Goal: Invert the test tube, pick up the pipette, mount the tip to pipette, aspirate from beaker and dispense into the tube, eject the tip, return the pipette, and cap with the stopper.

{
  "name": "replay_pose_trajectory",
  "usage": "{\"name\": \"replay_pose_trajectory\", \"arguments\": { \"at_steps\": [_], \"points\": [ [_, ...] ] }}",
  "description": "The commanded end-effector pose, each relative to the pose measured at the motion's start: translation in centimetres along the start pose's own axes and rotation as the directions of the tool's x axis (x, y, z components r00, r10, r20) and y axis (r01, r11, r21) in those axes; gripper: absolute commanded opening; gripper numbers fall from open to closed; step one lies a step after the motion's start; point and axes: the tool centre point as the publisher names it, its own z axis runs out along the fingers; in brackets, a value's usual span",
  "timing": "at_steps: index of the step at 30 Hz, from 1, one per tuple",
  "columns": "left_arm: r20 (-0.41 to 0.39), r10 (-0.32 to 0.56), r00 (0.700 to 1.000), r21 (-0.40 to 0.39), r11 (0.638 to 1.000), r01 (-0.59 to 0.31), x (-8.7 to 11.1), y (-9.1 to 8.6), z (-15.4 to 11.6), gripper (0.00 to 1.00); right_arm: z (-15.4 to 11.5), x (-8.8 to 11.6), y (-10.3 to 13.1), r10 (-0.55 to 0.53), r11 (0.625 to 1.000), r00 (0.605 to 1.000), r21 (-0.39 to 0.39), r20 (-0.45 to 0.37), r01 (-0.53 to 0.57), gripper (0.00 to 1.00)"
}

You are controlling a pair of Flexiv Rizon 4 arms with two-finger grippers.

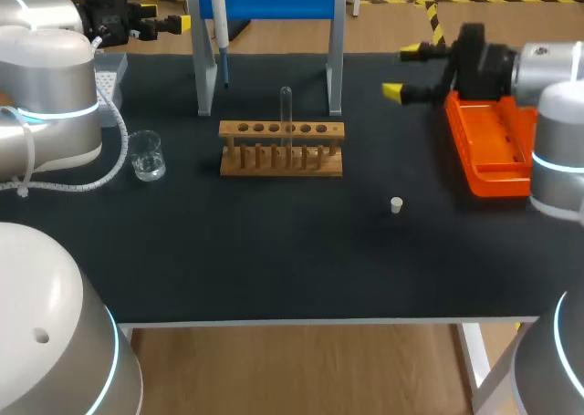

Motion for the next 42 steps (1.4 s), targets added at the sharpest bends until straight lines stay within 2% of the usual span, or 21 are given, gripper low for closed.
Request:
{"name": "replay_pose_trajectory", "arguments": {
  "at_steps": [1, 11, 29, 32, 35, 42],
  "points": [
    [0.0, 0.0, 1.0, 0.0, 1.0, 0.0, 0.0, 0.0, 0.0, 1.0, 0.5, 1.6, -0.9, 0.002, 0.999, 0.999, -0.032, -0.033, -0.003, 1.0],
    [0.0, 0.0, 1.0, 0.0, 1.0, 0.0, 0.0, 0.0, 0.0, 1.0, 1.4, 5.7, -2.2, -0.047, 0.998, 0.991, -0.049, -0.125, 0.041, 1.0],
    [0.0, 0.0, 1.0, 0.0, 1.0, 0.0, 0.0, 0.0, 0.0, 1.0, 1.4, 5.8, -2.2, -0.064, 0.997, 0.991, -0.049, -0.116, 0.058, 1.0],
    [-0.006, 0.036, 0.999, 0.031, 0.999, -0.036, 2.0, 1.2, -0.9, 1.0, 1.4, 5.8, -2.2, -0.064, 0.997, 0.991, -0.049, -0.116, 0.058, 1.0],
    [0.004, 0.082, 0.997, 0.014, 0.997, -0.082, 4.2, 2.7, -2.0, 1.0, 1.4, 5.8, -2.2, -0.064, 0.997, 0.991, -0.049, -0.116, 0.058, 1.0],
    [-0.006, 0.145, 0.989, 0.093, 0.985, -0.144, 9.9, 6.0, -5.1, 1.0, 1.4, 5.8, -2.2, -0.064, 0.997, 0.991, -0.049, -0.116, 0.058, 1.0]
  ]
}}
